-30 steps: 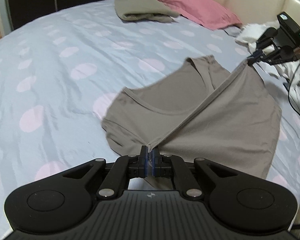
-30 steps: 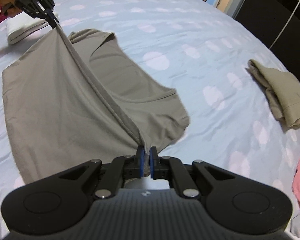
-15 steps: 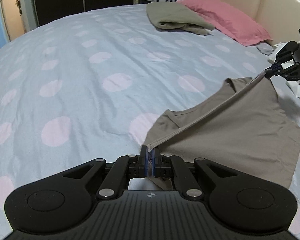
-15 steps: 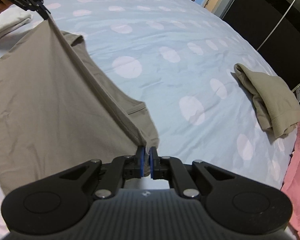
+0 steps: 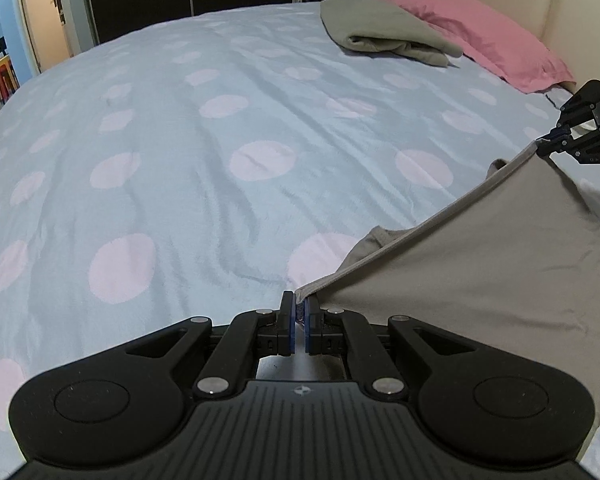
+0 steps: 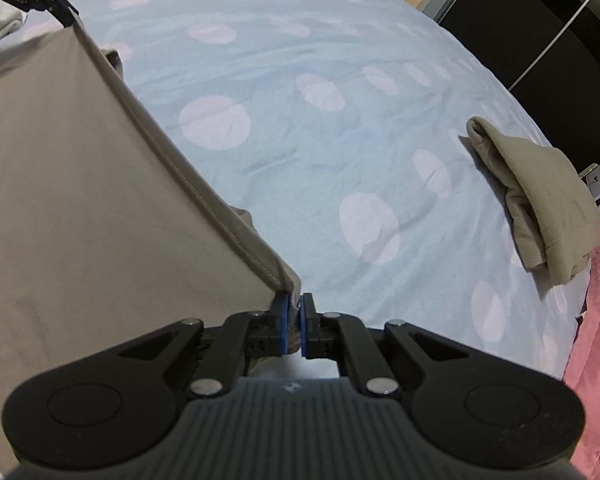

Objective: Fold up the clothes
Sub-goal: 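Lift the held edge and fold the shirt over in half with both grippers, then open both grippers to release the folded shirt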

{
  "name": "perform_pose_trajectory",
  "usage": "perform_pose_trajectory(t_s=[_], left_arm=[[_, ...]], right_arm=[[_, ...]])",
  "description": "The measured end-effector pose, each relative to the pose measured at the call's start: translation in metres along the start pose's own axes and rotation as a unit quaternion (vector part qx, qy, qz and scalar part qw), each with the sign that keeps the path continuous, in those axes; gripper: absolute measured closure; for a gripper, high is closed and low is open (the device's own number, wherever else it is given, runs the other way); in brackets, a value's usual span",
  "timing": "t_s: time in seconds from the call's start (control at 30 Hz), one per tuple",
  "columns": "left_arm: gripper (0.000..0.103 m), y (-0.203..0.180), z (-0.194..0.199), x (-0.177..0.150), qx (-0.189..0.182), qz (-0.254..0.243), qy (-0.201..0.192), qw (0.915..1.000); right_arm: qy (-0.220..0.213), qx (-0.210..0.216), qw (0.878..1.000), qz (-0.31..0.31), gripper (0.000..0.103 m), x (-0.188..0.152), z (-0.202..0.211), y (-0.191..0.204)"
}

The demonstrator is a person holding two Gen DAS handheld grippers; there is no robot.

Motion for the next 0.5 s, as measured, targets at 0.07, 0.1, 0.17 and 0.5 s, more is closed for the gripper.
perform_pose_trajectory(t_s=[0.07,0.1,0.17,0.5], left_arm=[[0.101,0.0,-0.004,-0.003,0.004,-0.001,0.006,1.0],[0.101,0.0,-0.006,-0.004,0.007,-0.003,0.009,0.9999],[0.101,0.0,-0.009,-0.005,0.01,-0.003,0.011,0.9999],[0.062,0.005,-0.017,-0.011,0.09,-0.03,0.031,0.995]], right_arm=[[0.004,-0.003,1.0,0.003,0.097,0.0,-0.006,0.001],[0.006,-0.004,1.0,0.001,0.097,0.001,-0.009,0.001],[0.008,-0.006,1.0,-0.001,0.097,0.001,-0.014,0.001],[0.026,-0.044,0.998,-0.035,0.077,-0.004,-0.024,0.001]])
Point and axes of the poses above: each gripper's, at about its wrist camera, not at the fingertips, and z roughly against the way its jaws point, y to its left, x to its top, the point moved 8 cm from there along -z, roughly the way its jaws point, and after that the axes turned 1 degree about z, right-handed, at the moved point
